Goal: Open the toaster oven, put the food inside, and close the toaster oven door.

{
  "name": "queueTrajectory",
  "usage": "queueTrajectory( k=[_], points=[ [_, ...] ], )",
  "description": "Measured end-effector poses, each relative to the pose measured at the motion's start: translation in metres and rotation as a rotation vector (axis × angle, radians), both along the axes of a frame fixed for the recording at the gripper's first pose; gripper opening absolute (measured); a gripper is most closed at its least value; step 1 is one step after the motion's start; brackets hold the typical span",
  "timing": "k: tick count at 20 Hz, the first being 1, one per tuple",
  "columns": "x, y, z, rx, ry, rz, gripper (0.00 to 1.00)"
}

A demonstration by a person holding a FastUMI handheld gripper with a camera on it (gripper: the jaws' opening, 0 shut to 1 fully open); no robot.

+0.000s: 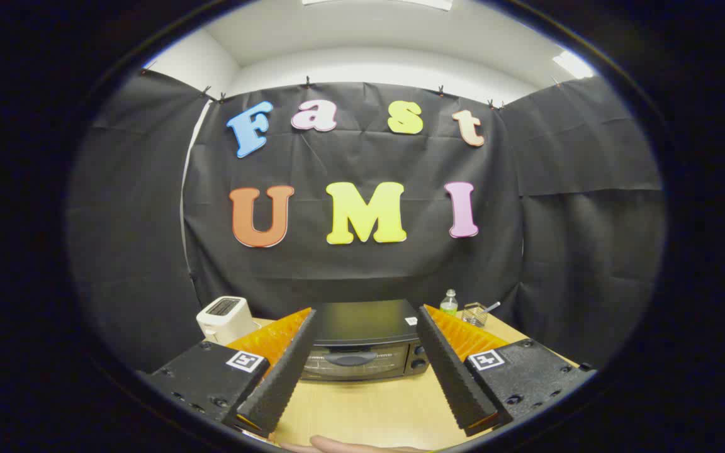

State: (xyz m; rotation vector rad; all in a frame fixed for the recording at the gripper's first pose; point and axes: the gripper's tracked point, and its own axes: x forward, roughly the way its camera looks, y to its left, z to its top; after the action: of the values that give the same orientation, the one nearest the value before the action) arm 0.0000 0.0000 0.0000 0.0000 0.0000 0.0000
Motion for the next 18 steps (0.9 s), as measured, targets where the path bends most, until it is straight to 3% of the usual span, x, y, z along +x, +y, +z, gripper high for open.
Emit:
queueTrajectory(
  k=[9, 18],
  points=[
    [0.006, 0.000, -0.008, -0.017, -0.011, 0.002, 1.00],
    [0.051, -0.004, -0.024, -0.017, -0.015, 0.021, 1.00]
  ],
)
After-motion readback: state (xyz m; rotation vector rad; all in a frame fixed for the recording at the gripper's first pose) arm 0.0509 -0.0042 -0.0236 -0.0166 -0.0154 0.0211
